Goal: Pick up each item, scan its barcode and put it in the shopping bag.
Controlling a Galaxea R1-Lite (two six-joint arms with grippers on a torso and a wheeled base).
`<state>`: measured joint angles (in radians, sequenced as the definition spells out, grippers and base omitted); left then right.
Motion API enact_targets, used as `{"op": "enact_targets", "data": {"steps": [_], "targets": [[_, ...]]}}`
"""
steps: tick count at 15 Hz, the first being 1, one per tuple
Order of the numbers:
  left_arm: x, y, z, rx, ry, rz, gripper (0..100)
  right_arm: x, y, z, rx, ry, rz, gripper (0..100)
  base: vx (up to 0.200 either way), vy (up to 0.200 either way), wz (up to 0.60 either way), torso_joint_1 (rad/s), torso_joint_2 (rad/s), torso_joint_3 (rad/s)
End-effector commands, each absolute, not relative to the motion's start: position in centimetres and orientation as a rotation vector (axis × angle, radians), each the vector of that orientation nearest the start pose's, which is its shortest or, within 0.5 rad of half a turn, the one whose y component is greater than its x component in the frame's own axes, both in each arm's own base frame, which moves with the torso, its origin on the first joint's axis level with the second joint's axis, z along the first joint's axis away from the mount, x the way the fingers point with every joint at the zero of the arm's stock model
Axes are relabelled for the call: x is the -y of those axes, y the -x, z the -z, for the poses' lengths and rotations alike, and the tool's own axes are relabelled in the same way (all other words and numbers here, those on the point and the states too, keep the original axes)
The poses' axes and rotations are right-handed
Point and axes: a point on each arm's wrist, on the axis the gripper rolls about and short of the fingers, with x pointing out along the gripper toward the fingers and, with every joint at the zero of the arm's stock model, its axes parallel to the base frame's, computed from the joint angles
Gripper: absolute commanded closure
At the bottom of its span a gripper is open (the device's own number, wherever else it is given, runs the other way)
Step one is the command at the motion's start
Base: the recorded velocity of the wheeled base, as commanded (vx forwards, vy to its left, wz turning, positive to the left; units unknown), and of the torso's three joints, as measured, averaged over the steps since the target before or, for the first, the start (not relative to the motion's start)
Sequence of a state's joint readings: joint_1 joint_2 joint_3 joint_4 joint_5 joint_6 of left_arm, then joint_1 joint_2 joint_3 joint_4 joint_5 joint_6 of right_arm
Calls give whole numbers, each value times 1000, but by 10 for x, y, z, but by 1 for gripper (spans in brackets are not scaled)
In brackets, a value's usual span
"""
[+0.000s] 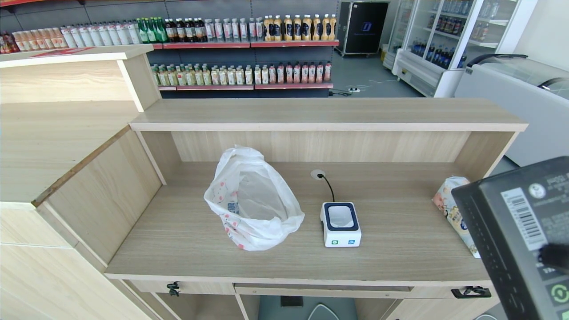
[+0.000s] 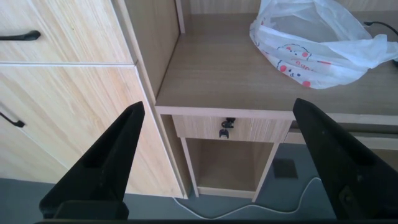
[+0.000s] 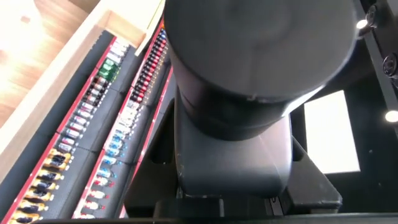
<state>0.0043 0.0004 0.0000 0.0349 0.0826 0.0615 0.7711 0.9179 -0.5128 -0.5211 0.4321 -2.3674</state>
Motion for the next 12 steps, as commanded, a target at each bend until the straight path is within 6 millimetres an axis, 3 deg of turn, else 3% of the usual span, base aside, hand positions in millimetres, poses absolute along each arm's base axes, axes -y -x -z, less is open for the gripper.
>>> {"op": "enact_targets", "data": {"steps": [1, 4, 7, 9, 12], "targets": [[-2, 23, -72, -38, -63, -86, 0, -82, -71, -250, 1430, 1995, -427, 100, 0, 0, 0, 0, 0, 0], [-2, 23, -72, -38, -63, -86, 0, -74, -73, -251, 1322, 1982, -434, 100, 0, 0, 0, 0, 0, 0], [-2, 23, -72, -39, -63, -86, 0, -56, -76, -252, 947, 1804, -475, 100, 0, 0, 0, 0, 0, 0], [-2, 23, -72, -38, -63, -86, 0, -43, -78, -242, 588, 1483, -580, 100, 0, 0, 0, 0, 0, 0], [-2, 23, -72, -38, -63, -86, 0, -23, -81, -262, 339, 1110, -371, 100, 0, 0, 0, 0, 0, 0]]}}
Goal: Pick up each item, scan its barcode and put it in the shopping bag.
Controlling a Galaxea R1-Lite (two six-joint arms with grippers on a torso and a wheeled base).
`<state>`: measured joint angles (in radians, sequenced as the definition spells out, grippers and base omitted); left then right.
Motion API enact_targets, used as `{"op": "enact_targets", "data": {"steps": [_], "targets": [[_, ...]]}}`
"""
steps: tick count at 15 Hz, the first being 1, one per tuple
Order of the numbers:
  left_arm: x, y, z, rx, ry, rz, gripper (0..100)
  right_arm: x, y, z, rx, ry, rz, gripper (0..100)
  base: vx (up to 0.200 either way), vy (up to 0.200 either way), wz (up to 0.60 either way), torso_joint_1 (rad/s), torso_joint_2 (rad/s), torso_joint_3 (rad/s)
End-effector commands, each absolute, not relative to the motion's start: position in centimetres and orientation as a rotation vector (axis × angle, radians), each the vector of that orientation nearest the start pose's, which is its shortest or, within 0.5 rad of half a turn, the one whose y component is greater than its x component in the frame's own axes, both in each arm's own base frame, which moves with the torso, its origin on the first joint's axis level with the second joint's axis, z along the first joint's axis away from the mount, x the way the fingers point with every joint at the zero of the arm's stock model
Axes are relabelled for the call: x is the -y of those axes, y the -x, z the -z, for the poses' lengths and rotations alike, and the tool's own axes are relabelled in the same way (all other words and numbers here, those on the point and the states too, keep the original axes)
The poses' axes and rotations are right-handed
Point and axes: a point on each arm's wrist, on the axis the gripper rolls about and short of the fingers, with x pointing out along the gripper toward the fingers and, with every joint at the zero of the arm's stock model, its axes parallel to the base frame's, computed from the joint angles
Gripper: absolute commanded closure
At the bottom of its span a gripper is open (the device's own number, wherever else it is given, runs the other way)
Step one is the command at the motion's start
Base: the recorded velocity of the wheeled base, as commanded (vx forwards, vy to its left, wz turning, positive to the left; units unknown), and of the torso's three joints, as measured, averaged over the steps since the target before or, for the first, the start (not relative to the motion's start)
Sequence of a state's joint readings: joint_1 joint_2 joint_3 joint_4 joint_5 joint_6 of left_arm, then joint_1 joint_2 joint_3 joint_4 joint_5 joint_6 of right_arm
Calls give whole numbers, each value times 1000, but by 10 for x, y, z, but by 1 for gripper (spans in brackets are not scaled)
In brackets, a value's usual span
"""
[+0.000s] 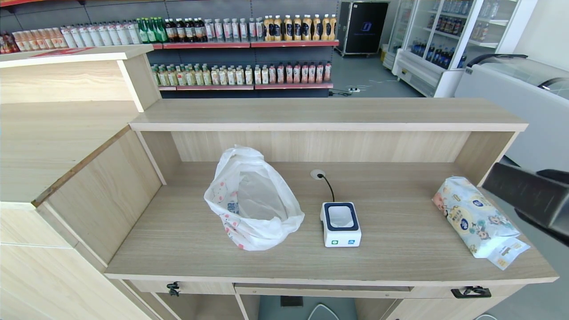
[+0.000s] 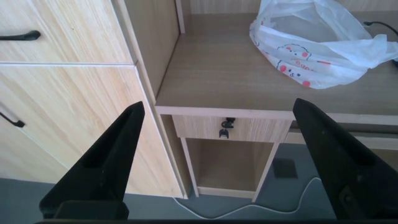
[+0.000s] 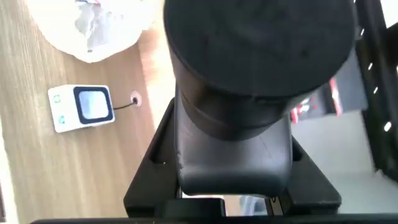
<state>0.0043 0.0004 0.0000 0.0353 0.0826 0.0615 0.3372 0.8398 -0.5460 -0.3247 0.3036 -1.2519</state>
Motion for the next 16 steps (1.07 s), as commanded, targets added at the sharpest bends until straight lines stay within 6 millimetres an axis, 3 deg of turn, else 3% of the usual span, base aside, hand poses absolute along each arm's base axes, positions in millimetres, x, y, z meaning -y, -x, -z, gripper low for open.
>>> {"op": "enact_targets", "data": {"steps": [1, 3, 7, 8, 11, 14, 16], "targets": [[-2, 23, -72, -38, -63, -86, 0, -18, -91, -275, 272, 1042, -292, 100, 0, 0, 0, 0, 0, 0], [-2, 23, -72, -38, -63, -86, 0, -4, -113, -278, 146, 1017, -218, 100, 0, 0, 0, 0, 0, 0], [-2, 23, -72, -39, -63, -86, 0, 2, -109, -288, 137, 877, -139, 100, 0, 0, 0, 0, 0, 0], [-2, 23, -72, -38, -63, -86, 0, 0, -109, -285, 119, 859, -135, 100, 0, 0, 0, 0, 0, 0], [-2, 23, -72, -38, -63, -86, 0, -1, -131, -263, -118, 488, 59, 100, 0, 0, 0, 0, 0, 0], [-2, 23, -72, -38, -63, -86, 0, 5, -129, -240, -398, 245, 325, 100, 0, 0, 0, 0, 0, 0], [-2, 23, -72, -38, -63, -86, 0, 5, -127, -236, -444, 195, 340, 100, 0, 0, 0, 0, 0, 0]]}}
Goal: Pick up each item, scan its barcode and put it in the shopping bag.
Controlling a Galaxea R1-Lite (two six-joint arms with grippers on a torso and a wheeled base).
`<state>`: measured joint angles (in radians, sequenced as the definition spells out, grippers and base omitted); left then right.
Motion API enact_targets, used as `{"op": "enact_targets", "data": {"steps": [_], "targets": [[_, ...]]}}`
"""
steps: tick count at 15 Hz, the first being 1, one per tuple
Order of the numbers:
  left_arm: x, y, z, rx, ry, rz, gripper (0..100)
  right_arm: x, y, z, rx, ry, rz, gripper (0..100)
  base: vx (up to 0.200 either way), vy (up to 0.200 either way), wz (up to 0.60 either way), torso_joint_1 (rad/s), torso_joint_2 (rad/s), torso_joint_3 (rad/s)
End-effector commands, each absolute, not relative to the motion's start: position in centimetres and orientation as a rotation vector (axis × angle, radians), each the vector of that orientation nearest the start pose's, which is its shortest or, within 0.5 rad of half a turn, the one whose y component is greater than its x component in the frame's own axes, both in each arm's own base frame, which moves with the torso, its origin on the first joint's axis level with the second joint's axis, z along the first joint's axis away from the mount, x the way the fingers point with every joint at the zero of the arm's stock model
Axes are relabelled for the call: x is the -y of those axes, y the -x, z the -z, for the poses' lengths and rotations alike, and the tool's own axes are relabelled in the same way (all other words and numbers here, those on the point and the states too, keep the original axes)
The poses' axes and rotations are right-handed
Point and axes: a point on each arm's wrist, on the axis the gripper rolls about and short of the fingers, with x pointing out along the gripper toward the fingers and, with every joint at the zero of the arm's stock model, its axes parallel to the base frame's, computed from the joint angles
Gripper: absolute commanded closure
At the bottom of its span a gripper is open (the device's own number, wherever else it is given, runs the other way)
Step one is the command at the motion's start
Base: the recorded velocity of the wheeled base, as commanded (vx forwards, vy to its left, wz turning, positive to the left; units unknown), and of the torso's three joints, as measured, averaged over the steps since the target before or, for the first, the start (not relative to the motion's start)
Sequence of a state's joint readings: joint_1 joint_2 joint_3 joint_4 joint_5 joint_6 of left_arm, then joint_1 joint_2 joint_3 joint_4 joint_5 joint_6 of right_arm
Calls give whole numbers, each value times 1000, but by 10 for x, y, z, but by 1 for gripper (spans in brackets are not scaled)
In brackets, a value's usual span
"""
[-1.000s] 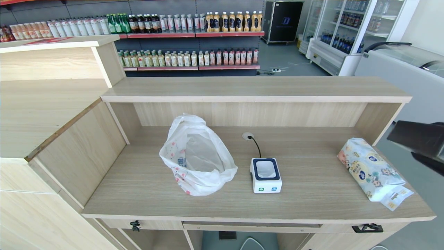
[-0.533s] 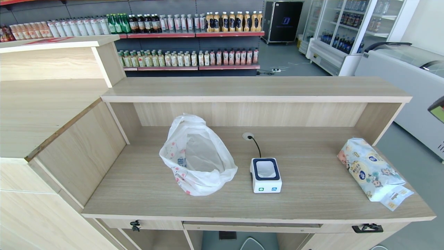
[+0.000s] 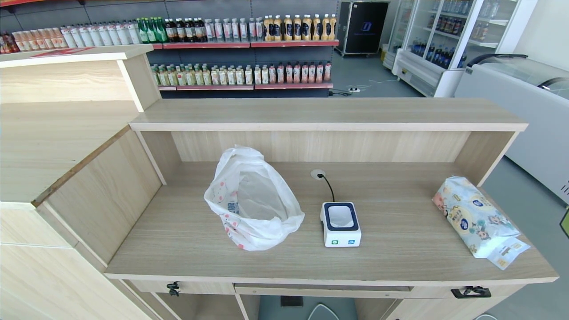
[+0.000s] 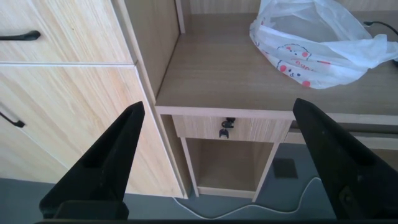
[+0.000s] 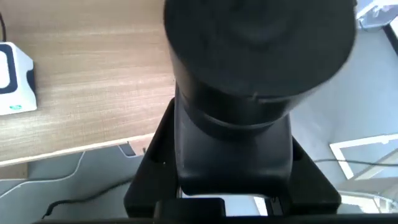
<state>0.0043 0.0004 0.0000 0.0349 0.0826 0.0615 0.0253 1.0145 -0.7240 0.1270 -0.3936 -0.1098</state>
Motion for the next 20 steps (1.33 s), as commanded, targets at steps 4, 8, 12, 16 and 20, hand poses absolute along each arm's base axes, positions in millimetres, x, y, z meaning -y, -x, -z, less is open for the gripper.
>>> {"op": "enact_targets", "data": {"steps": [4, 8, 12, 16, 20], "targets": [[-2, 23, -72, -38, -63, -86, 0, -2, -127, -247, -392, 177, 253, 100, 0, 0, 0, 0, 0, 0], [-2, 23, -72, -38, -63, -86, 0, -1, -149, -275, -355, 97, 4, 100, 0, 0, 600, 1, 1, 6], [-2, 23, -72, -38, -63, -86, 0, 19, -196, -281, -499, -17, -160, 100, 0, 0, 600, 4, 2, 2], [-2, 23, -72, -38, -63, -86, 0, 51, -229, -247, -532, -199, -467, 100, 0, 0, 0, 0, 0, 0], [-2, 23, -72, -38, -63, -86, 0, 78, -230, -216, -538, -317, -617, 100, 0, 0, 0, 0, 0, 0]]}}
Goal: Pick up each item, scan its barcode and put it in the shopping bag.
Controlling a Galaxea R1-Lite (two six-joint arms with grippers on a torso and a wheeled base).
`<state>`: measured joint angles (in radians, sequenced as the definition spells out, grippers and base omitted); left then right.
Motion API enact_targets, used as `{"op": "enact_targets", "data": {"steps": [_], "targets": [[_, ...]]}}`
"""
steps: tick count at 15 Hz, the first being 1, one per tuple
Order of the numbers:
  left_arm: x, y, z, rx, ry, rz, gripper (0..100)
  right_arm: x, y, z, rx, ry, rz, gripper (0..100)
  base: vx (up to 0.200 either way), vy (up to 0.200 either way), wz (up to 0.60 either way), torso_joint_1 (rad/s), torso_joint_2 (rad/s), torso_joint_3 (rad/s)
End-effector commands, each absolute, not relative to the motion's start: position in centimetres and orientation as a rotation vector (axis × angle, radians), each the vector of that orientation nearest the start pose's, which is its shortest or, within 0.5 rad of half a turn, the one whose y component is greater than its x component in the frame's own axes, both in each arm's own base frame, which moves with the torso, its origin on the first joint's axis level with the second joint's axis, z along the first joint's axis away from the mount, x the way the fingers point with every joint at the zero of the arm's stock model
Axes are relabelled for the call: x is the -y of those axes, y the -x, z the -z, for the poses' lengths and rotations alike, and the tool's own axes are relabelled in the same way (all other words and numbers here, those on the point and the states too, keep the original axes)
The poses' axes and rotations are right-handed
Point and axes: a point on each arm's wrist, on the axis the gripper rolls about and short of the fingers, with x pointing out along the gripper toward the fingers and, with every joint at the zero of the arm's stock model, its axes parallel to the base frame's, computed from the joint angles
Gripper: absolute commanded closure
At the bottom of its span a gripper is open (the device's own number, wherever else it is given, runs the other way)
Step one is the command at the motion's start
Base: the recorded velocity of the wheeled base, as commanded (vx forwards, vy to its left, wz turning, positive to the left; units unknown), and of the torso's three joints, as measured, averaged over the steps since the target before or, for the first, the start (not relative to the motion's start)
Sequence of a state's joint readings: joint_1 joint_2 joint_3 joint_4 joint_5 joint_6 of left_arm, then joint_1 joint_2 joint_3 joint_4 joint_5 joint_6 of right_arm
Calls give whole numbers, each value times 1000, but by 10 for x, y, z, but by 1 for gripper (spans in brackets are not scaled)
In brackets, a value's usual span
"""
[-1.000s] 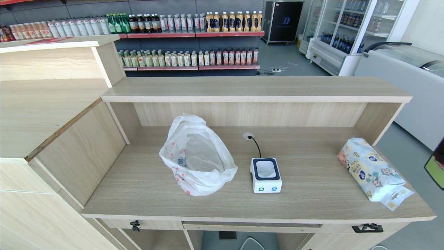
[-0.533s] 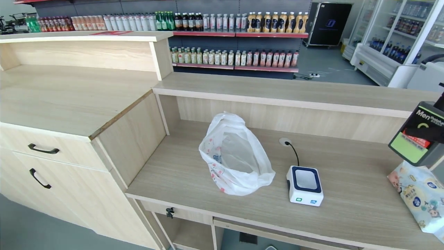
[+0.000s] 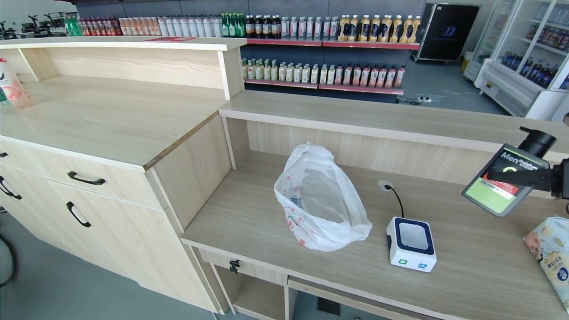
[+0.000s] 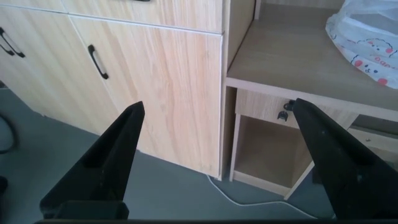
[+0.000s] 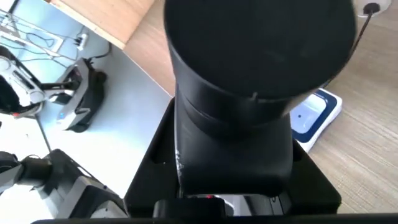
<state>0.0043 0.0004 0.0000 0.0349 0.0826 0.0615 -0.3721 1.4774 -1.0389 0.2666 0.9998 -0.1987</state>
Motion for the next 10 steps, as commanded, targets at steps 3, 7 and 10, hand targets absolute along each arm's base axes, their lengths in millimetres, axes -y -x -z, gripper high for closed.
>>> {"op": "enact_targets", "data": {"steps": [3, 7, 10], "targets": [[-2, 23, -72, -38, -63, -86, 0, 96, -243, -192, -538, -441, -708, 100, 0, 0, 0, 0, 0, 0], [-2, 23, -72, -38, -63, -86, 0, 108, -237, -161, -565, -444, -698, 100, 0, 0, 0, 0, 0, 0], [-2, 23, -72, -38, -63, -86, 0, 113, -228, -146, -581, -459, -678, 100, 0, 0, 0, 0, 0, 0]]}}
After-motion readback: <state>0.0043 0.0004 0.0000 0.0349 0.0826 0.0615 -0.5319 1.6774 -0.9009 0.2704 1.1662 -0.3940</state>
